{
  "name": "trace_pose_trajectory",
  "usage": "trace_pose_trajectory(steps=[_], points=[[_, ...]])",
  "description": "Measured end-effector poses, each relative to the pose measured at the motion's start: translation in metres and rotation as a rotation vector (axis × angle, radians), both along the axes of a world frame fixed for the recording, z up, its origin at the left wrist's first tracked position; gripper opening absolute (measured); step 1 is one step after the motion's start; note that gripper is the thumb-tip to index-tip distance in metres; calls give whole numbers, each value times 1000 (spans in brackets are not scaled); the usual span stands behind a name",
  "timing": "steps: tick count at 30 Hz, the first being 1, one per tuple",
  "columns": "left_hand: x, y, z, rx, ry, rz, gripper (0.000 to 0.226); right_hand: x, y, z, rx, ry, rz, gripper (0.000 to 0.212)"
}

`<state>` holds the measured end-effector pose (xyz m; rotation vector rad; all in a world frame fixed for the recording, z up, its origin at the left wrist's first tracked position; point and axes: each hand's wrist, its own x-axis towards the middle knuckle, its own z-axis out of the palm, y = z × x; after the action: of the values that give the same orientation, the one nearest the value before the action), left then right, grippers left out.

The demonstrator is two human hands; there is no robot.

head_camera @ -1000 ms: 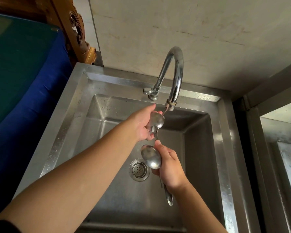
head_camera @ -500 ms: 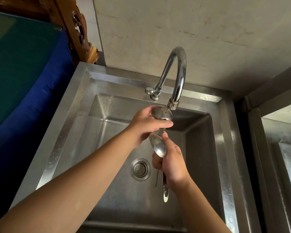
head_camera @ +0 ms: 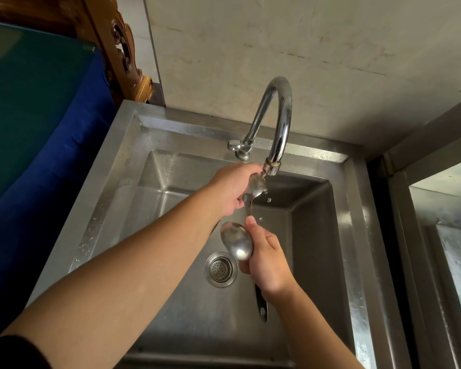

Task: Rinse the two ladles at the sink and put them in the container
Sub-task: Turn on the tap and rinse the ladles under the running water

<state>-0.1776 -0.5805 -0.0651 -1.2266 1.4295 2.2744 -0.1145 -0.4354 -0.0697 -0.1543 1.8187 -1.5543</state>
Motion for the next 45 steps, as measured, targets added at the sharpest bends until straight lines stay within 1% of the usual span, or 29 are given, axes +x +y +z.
trace_pose_trajectory(steps=[3, 6, 9, 12, 14, 15, 19, 21, 23, 25, 29, 32, 34, 36, 38, 40, 42, 45], points=[[0, -6, 0, 50, -43, -50, 23, -2, 1, -2, 16, -13, 14, 64], [0, -11, 3, 131, -33, -63, 36, -5, 0, 0, 40, 4, 26, 50], [1, -13, 4, 188, 15, -36, 47, -8, 0, 2, 48, -64, -35, 43], [1, -12, 5, 171, 72, -43, 54, -11, 3, 3, -44, -168, -80, 35], [1, -12, 4, 130, 103, -43, 61, -12, 4, 4, -95, -218, -94, 34], [2, -13, 4, 99, 119, -43, 61, -13, 5, 6, -99, -236, -100, 35], [14, -15, 4, -62, 184, -86, 48, -18, 11, 12, -50, -250, -114, 38], [21, -16, 2, -89, 195, -129, 49, -19, 13, 15, -15, -250, -121, 36], [27, -15, 1, -45, 212, -146, 52, -19, 14, 18, 25, -254, -121, 34], [33, -13, 0, 35, 224, -122, 54, -18, 14, 21, 74, -240, -101, 33], [41, -12, 1, 175, 219, -52, 49, -14, 13, 25, 162, -189, -69, 30], [46, -12, 1, 211, 223, -11, 49, -11, 10, 30, 220, -105, -44, 24], [49, -12, -1, 215, 235, -16, 40, -9, 9, 34, 272, -19, 8, 20], [52, -12, -2, 170, 247, -68, 33, -8, 8, 38, 283, -4, 10, 20], [53, -13, -3, 95, 275, -142, 38, -8, 8, 42, 261, -39, -26, 26], [54, -12, -3, 46, 310, -173, 47, -9, 8, 46, 253, -49, -36, 27], [54, -10, -3, 40, 339, -166, 55, -9, 8, 49, 242, -86, -56, 24], [53, -7, -6, 37, 385, -172, 60, -9, 9, 51, 254, -93, -64, 21]])
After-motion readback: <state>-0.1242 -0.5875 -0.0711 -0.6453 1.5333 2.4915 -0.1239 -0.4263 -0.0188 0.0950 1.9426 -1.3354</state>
